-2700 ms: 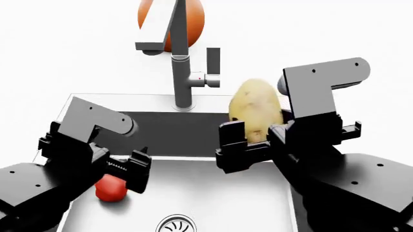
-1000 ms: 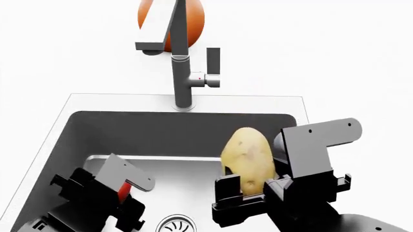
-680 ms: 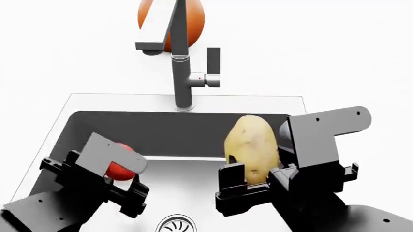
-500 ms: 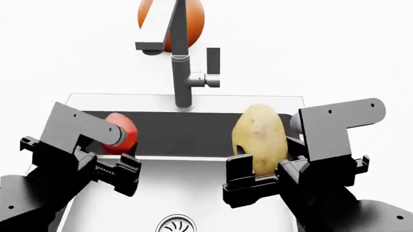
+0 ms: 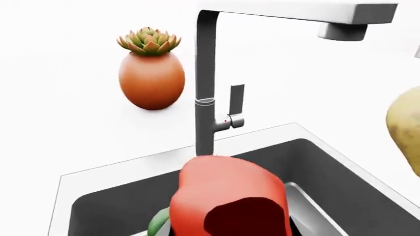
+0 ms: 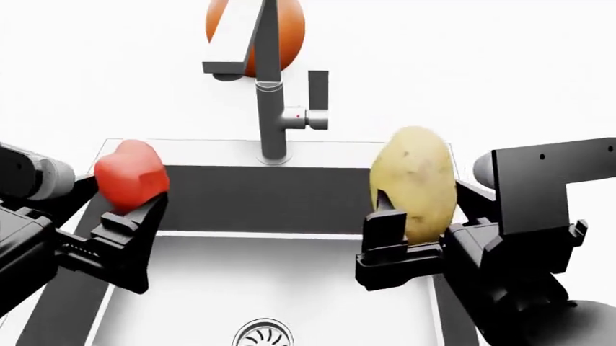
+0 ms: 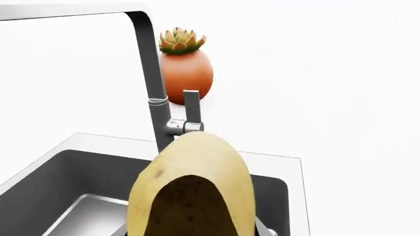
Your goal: Pick the vegetables from the sink and place them on the cutting board.
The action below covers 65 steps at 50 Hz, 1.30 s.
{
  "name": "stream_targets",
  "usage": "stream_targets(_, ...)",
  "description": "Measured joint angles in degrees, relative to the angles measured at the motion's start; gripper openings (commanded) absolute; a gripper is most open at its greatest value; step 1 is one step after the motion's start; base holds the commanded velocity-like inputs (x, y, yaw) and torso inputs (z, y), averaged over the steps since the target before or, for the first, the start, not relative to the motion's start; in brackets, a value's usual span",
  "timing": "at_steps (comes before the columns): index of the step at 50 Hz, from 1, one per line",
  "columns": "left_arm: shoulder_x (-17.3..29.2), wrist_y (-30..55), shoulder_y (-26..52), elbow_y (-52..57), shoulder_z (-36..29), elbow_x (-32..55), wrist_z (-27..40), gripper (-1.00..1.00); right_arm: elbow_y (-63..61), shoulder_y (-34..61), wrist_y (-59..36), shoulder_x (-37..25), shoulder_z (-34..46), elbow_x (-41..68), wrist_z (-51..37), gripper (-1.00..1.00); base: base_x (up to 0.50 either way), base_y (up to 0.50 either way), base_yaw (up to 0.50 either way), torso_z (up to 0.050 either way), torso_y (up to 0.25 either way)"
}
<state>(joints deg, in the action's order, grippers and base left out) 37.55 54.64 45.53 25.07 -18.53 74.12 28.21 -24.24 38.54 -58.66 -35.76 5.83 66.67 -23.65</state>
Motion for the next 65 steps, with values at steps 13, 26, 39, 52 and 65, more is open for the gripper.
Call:
stream_targets(13,1.46,0.44,-1.1,2.15,0.86,1.34,0.01,-1.0,-0.45,-1.07,0.02,-0.23,-0.3,0.7,-0.94,-1.0,-0.39,0.0,0.0,0.0,0.0)
stream_targets(26,1.93,0.42,-1.92,2.84,0.7,1.43,-0.06,-1.0,-1.23,-1.79,0.02,-0.44,-0.32,1.63,-1.43,-1.0,-0.47,-0.09,0.0,0.0,0.0)
stream_targets(39,2.11,0.41,-2.21,3.31,0.56,1.85,0.28,-1.0,-1.88,-2.8,0.61,-0.81,-0.7,2.03,-1.43,-1.0,-0.45,-0.21,0.0,0.0,0.0)
stream_targets(52,1.78,0.26,-1.97,3.27,0.32,1.88,0.99,-1.0,-2.31,-3.31,1.34,-1.5,-1.31,2.61,-0.93,-1.0,-0.34,-0.39,0.0,0.0,0.0)
stream_targets(65,1.9,-0.19,-2.36,3.36,0.14,1.39,0.85,-1.0,-2.74,-4.69,3.97,-2.09,-2.22,1.22,1.19,-1.0,0.0,-0.49,0.0,0.0,0.0)
